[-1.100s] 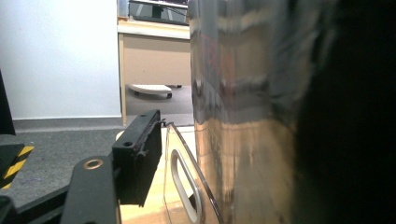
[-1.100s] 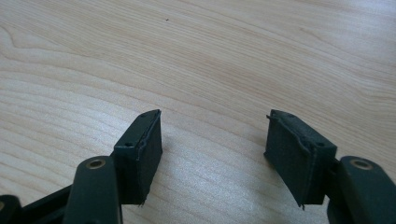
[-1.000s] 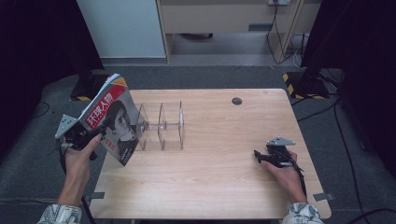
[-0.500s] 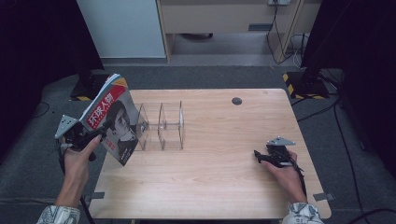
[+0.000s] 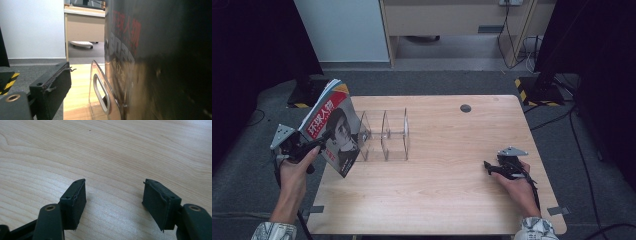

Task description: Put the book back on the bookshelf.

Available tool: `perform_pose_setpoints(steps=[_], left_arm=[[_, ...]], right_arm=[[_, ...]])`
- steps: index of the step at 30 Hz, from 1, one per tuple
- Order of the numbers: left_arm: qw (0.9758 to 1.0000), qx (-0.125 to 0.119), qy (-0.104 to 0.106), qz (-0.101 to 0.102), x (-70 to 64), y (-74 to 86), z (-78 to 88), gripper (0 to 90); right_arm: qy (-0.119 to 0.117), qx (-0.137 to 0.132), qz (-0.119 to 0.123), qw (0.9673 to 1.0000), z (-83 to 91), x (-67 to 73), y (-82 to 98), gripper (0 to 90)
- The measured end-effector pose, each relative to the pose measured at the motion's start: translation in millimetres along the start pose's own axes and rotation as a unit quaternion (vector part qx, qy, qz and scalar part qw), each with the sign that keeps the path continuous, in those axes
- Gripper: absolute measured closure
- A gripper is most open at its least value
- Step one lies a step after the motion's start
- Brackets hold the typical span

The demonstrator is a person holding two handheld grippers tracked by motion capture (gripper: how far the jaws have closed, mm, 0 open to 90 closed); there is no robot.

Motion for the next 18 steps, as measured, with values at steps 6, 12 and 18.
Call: perform_pose_setpoints(steps=[6, 12, 18], left_arm=[[0.9999, 0.004, -0.001, -0.011, -2.5, 2.7, 5.0, 5.6], [0.9999, 0.007, -0.001, -0.014, -2.8, 6.6, 10.4, 5.1], [0.9996, 0.02, 0.001, -0.021, -4.4, 17.0, 14.8, 5.0]], right_arm=[[0.0, 0.0, -0.001, 1.0, 0.0, 0.3, 0.0, 34.9], [0.0, 0.0, -0.002, 1.0, -0.2, 0.5, -0.2, 34.8], [0.001, -0.001, -0.003, 1.0, -0.2, 0.7, -0.2, 34.7]])
Point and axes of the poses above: each handheld gripper's, and its own axes: z roughly backward along the jaws, y roughly out of its underside, x roughly to its left, the point moved 8 cm from there along -z, roughly forward along the jaws, and after that the axes turned 3 degrees about y, right-handed, at the moved point
